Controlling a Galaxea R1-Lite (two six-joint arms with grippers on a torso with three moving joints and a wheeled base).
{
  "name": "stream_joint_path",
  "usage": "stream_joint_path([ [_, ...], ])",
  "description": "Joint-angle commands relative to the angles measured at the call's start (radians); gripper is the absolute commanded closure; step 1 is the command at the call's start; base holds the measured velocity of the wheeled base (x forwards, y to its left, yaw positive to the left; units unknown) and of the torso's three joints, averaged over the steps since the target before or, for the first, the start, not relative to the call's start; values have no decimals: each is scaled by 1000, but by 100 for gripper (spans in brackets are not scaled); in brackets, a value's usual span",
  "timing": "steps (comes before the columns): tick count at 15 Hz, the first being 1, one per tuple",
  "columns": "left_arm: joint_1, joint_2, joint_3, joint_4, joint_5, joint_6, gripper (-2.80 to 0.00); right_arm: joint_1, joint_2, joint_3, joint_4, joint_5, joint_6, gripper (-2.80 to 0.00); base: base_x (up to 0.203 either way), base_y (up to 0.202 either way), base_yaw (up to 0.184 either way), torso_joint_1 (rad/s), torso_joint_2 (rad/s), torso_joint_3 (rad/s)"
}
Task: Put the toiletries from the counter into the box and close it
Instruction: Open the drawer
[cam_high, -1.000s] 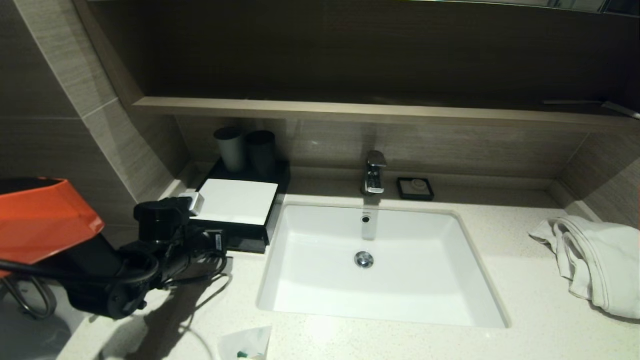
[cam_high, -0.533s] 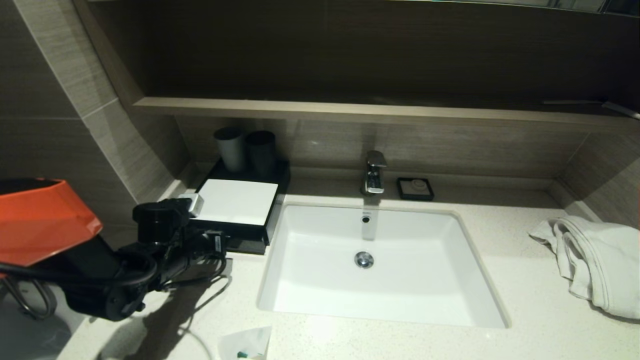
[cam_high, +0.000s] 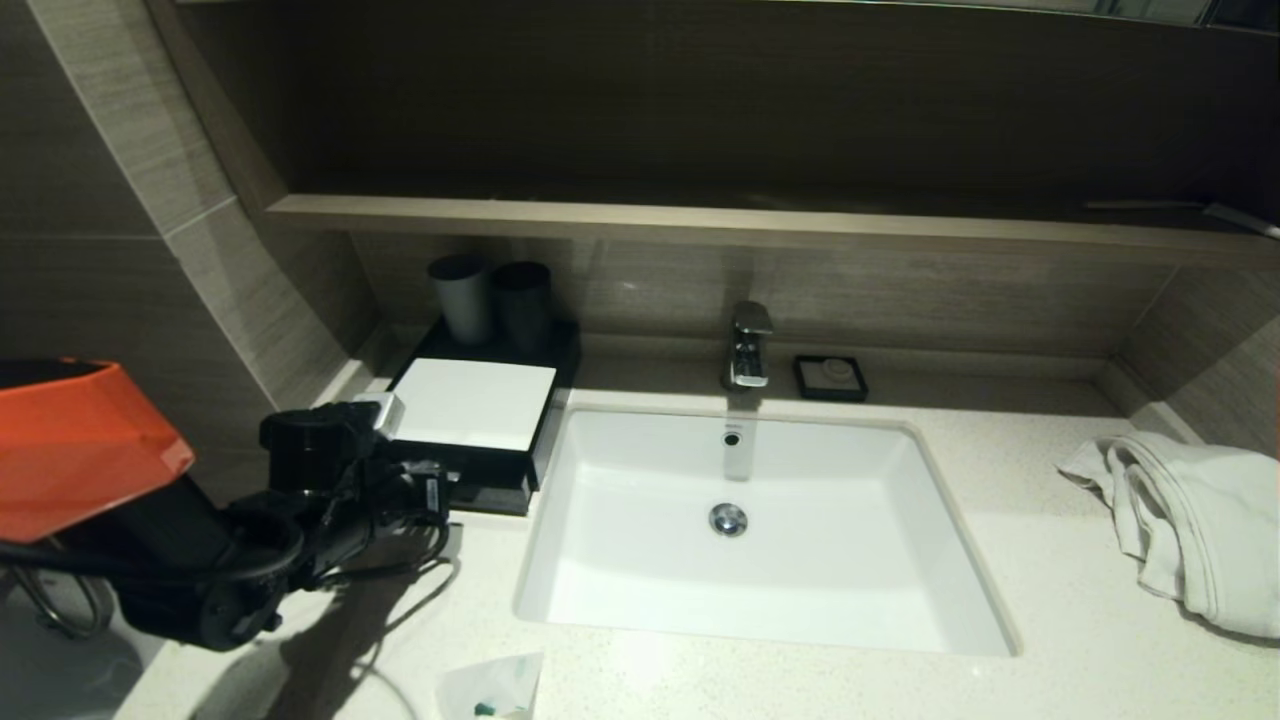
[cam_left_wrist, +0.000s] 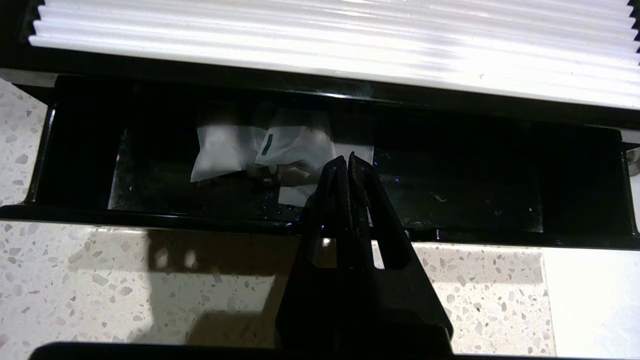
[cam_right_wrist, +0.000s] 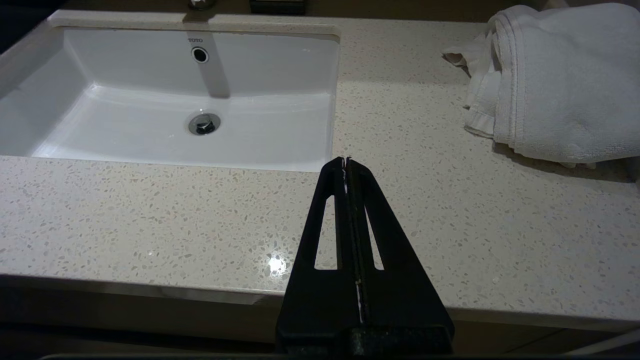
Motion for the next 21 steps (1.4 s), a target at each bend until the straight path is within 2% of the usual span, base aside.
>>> stream_joint_path([
  [1, 0, 0, 11, -4, 0, -1, 0, 0, 0, 0, 0, 0, 0, 0, 0, 0, 0, 0, 0, 0],
  [18, 0, -46, 88, -3, 0, 0, 0, 0, 0, 0, 0, 0, 0, 0, 0, 0, 0, 0, 0, 0],
  [21, 0, -59, 88, 26, 0, 0, 0, 0, 0, 0, 0, 0, 0, 0, 0, 0, 0, 0, 0, 0],
])
